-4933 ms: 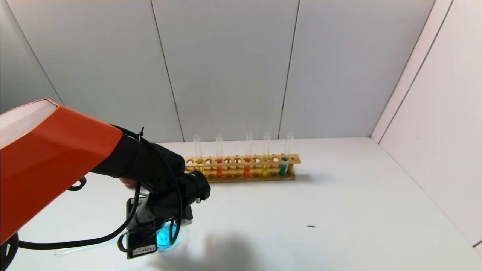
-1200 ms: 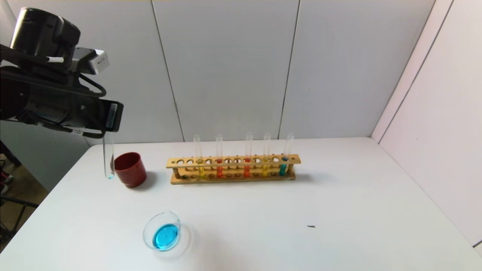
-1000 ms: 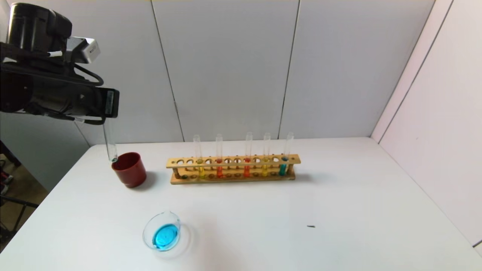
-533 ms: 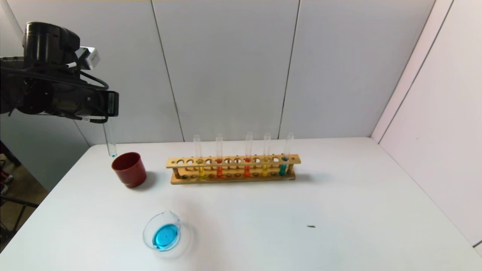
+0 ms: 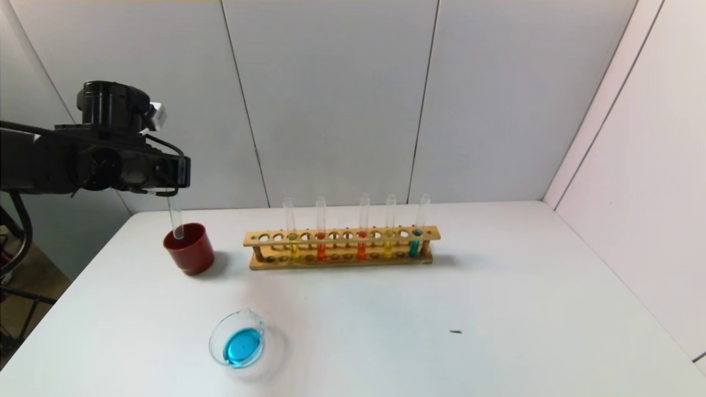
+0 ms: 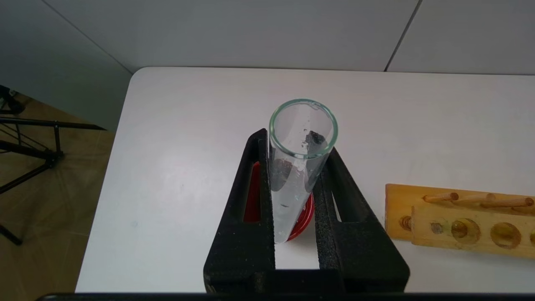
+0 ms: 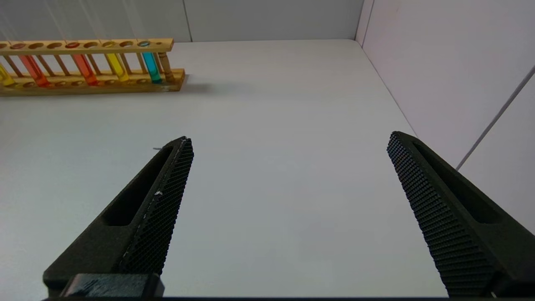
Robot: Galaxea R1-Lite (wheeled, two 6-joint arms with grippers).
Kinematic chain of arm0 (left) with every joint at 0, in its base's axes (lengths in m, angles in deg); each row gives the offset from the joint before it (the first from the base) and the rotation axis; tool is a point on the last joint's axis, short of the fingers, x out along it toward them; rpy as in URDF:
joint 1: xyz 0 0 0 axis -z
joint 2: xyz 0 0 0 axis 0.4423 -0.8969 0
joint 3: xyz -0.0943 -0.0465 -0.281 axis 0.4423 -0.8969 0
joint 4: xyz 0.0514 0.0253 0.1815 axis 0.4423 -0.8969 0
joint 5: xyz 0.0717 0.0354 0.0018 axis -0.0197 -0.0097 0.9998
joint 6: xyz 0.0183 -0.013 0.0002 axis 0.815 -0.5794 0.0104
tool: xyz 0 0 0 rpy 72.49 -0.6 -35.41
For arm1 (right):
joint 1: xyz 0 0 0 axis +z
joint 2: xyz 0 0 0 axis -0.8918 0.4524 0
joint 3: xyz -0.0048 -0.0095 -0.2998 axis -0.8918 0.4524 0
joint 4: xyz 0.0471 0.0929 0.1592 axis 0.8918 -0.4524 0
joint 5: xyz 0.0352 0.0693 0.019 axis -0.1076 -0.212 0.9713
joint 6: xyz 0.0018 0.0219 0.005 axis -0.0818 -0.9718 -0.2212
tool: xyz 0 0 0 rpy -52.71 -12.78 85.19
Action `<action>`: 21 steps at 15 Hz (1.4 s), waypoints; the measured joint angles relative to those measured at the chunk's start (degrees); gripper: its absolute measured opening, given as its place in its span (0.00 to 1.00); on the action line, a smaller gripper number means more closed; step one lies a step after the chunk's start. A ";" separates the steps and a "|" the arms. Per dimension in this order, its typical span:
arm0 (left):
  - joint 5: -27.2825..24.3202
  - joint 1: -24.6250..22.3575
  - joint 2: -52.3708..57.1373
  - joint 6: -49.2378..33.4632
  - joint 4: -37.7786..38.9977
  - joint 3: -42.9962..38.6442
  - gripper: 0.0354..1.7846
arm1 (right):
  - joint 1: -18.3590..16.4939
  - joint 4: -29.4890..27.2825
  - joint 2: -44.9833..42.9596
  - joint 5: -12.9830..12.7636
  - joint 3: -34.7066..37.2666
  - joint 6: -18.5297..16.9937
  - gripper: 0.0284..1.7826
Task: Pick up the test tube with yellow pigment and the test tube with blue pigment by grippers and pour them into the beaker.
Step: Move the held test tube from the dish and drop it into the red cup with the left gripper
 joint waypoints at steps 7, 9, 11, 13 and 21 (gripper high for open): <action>0.11 -0.41 -3.88 -0.33 4.44 -2.18 0.16 | 0.00 0.00 0.00 0.02 0.00 0.00 0.95; -0.06 -0.56 -4.73 -0.22 7.02 -2.56 0.16 | 0.00 0.00 0.00 0.00 0.00 0.02 0.95; -0.17 -1.02 -5.84 -0.06 10.28 -3.64 0.16 | 0.00 0.00 0.00 0.00 0.00 0.00 0.95; -0.30 -1.27 -6.69 -0.06 12.64 -5.46 0.16 | 0.00 0.00 0.00 0.00 0.00 0.00 0.95; -0.39 -1.50 -8.16 -0.11 20.69 -13.67 0.16 | 0.00 0.00 0.00 0.00 0.00 0.00 0.95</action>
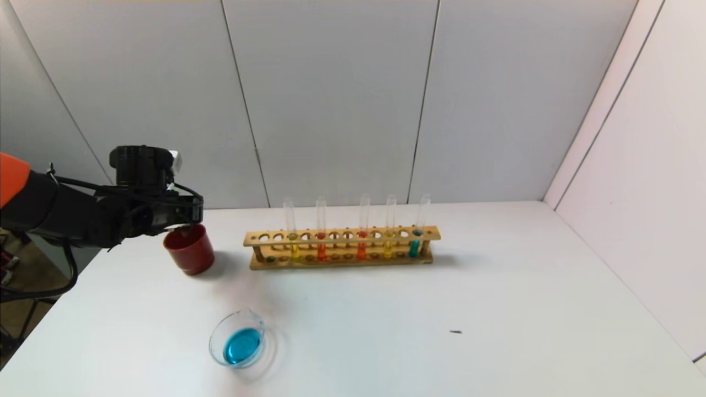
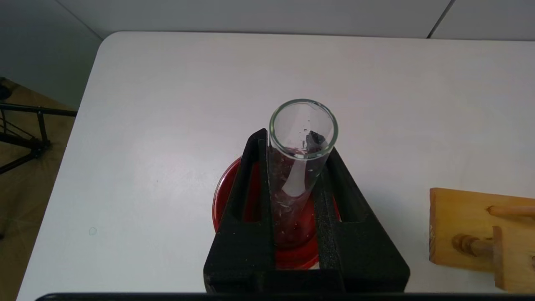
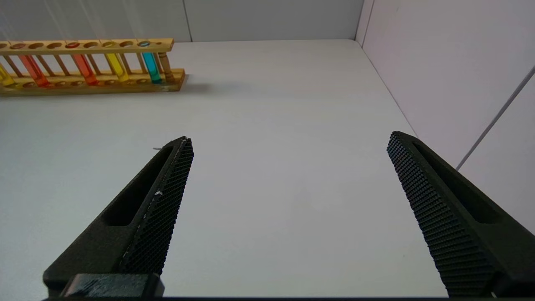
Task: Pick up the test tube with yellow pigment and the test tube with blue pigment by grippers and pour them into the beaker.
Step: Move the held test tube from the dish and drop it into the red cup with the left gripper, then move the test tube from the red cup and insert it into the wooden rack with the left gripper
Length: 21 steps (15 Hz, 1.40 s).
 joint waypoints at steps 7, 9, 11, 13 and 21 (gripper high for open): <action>0.00 0.09 1.24 0.30 3.69 -3.82 0.44 | 0.00 -0.01 0.00 0.00 0.00 0.02 0.95; -0.02 0.11 2.36 0.49 3.69 -4.28 0.64 | 0.00 -0.01 0.00 0.00 0.00 0.02 0.95; -0.16 0.15 4.13 1.19 3.64 -5.16 0.80 | 0.00 -0.01 0.00 0.00 0.00 0.02 0.95; -0.35 0.59 6.70 1.45 3.49 -6.66 0.92 | 0.00 -0.01 0.00 0.00 0.00 0.02 0.95; 0.09 5.50 24.00 0.67 -2.89 -15.03 0.98 | 0.00 -0.01 0.00 0.00 0.00 0.02 0.95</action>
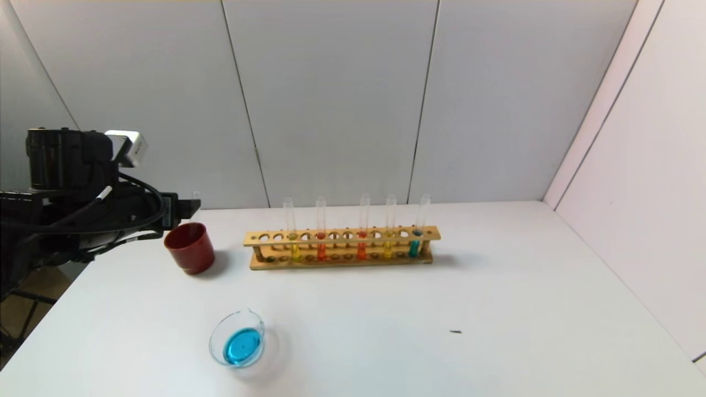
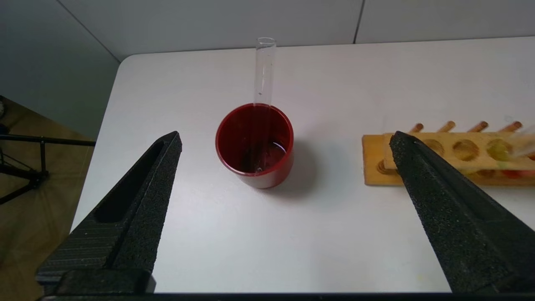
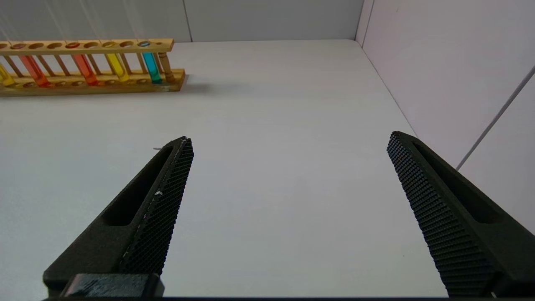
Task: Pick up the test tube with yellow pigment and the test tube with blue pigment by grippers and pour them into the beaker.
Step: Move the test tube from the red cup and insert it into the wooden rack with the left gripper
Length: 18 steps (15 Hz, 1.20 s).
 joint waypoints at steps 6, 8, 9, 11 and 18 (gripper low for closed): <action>6.40 10.36 8.75 -5.55 -5.38 -3.23 0.98 | 0.00 0.00 0.00 0.00 0.00 0.00 0.95; 7.94 12.98 9.65 -6.35 -5.40 -3.91 0.98 | 0.02 0.00 0.00 0.00 0.00 0.00 0.95; 9.55 14.85 9.85 -7.29 -5.38 -4.18 0.98 | 0.02 0.01 0.00 0.00 0.00 -0.02 0.95; 12.63 18.76 9.41 -9.05 -5.05 -4.52 0.98 | 0.00 0.00 0.00 0.00 0.00 -0.02 0.95; 17.03 26.60 1.11 -17.37 -1.88 -3.78 0.98 | 0.00 0.00 0.00 0.00 0.00 -0.02 0.95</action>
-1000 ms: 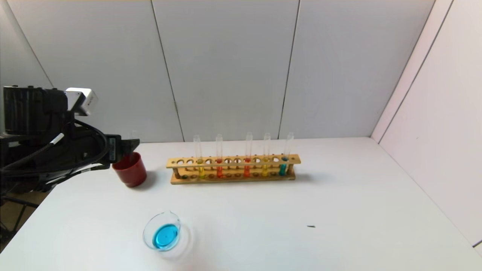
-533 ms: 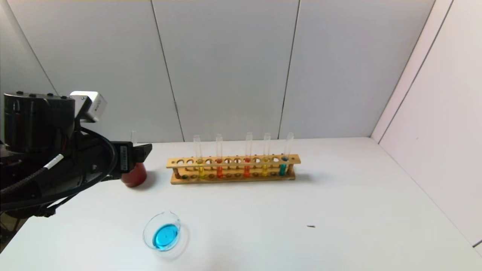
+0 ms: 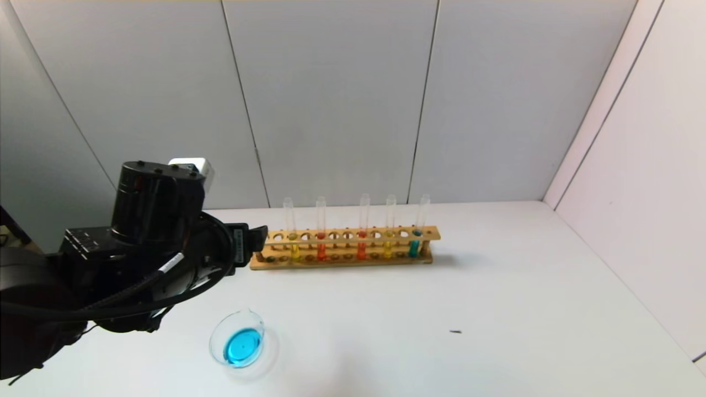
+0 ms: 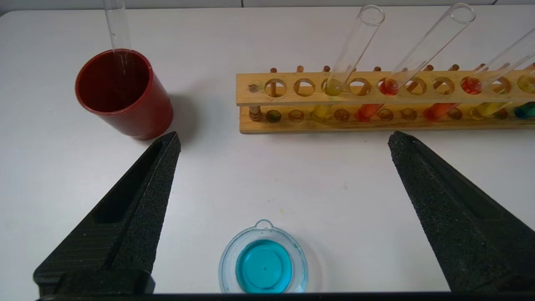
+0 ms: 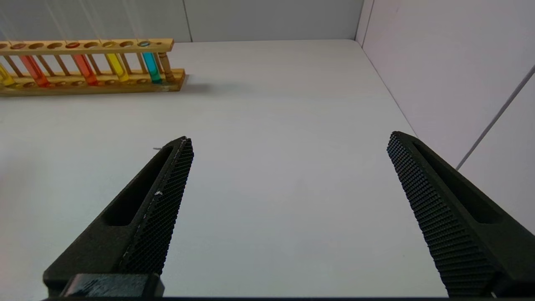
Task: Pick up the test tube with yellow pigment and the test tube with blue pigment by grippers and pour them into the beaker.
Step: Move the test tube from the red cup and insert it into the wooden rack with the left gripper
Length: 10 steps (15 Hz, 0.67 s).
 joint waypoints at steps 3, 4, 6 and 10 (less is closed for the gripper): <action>0.69 1.29 -4.96 0.07 6.01 0.61 0.98 | 0.00 0.01 0.00 0.00 0.00 0.00 0.95; 0.87 1.49 -6.53 0.16 6.97 1.38 0.98 | 0.00 0.00 0.00 0.00 0.00 0.00 0.95; 0.94 1.62 -9.67 0.07 7.39 3.95 0.98 | 0.00 0.00 0.00 0.00 0.00 0.00 0.95; 0.91 1.65 -16.18 0.11 7.80 8.85 0.98 | 0.00 0.01 0.00 -0.02 0.00 0.02 0.95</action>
